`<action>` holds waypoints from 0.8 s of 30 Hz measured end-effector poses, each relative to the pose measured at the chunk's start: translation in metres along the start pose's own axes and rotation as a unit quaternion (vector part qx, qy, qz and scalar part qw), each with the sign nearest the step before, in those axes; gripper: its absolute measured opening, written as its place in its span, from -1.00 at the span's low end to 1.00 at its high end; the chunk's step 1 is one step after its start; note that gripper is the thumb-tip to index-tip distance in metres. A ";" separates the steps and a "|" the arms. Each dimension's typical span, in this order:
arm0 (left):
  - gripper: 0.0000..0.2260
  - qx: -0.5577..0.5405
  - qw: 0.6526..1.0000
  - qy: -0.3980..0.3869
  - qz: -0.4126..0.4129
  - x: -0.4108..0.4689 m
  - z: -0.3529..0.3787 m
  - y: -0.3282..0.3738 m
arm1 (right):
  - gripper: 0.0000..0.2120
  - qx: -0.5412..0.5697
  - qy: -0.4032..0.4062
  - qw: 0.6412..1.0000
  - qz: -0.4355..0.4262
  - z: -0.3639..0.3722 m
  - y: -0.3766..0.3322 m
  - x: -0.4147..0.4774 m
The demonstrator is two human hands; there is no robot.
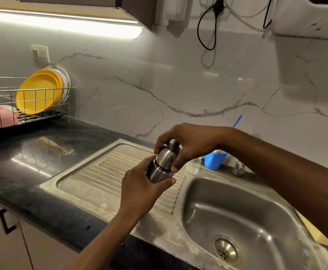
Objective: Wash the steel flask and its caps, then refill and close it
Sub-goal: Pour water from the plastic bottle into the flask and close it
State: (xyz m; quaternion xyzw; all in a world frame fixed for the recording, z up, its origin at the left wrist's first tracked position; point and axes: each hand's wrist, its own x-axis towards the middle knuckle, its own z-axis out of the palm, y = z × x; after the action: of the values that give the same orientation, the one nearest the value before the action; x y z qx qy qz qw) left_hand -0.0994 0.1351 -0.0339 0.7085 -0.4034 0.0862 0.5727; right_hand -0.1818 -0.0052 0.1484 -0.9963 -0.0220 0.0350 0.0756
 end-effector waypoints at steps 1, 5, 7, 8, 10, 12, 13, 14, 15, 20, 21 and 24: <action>-0.30 0.000 1.000 0.001 0.000 0.000 0.000 0.000 | -0.47 -0.002 0.001 1.000 0.000 0.002 0.000 0.001; -0.31 -0.009 1.000 0.004 0.001 0.001 0.000 -0.001 | -0.48 0.000 0.009 1.000 0.004 0.005 0.003 0.004; -0.36 -0.014 1.000 0.009 0.000 0.001 -0.001 -0.001 | -0.49 0.015 0.014 1.000 0.015 0.007 0.005 0.006; -0.37 -0.016 1.000 0.010 0.000 0.001 -0.002 -0.001 | -0.50 0.030 0.019 0.999 0.024 0.010 0.006 0.008; -0.38 -0.019 1.000 0.010 -0.001 0.002 -0.002 0.000 | -0.55 0.061 0.034 0.997 0.044 0.014 0.003 0.009; -0.37 -0.020 1.000 0.011 -0.001 0.002 -0.002 0.000 | -0.61 0.069 0.054 0.994 0.065 0.017 -0.002 0.010; -0.37 -0.021 1.000 0.011 0.001 0.002 -0.002 0.000 | -0.62 0.064 0.062 0.993 0.078 0.019 -0.006 0.010; -0.38 -0.021 1.000 0.011 0.002 0.002 -0.002 -0.001 | -0.61 0.053 0.068 0.992 0.095 0.021 -0.010 0.010; -0.38 -0.021 1.000 0.010 0.001 0.001 -0.002 -0.002 | -0.57 0.031 0.074 0.990 0.115 0.025 -0.014 0.011; -0.41 -0.024 1.000 0.004 0.006 0.001 0.000 -0.002 | -0.38 -0.068 0.095 0.971 0.207 0.037 -0.022 0.015; -0.43 -0.022 1.000 0.007 0.007 0.001 -0.001 -0.001 | -0.36 -0.086 0.083 0.974 0.190 0.032 -0.020 0.014; -0.47 -0.022 1.000 0.008 0.012 0.002 -0.002 -0.002 | -0.48 -0.064 0.007 0.996 0.066 0.008 -0.012 0.004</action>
State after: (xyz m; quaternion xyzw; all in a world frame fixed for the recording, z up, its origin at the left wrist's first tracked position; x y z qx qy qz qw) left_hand -0.0965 0.1360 -0.0337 0.6902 -0.4092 0.0898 0.5900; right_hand -0.1792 0.0078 0.1422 -0.9986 0.0425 0.0314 0.0094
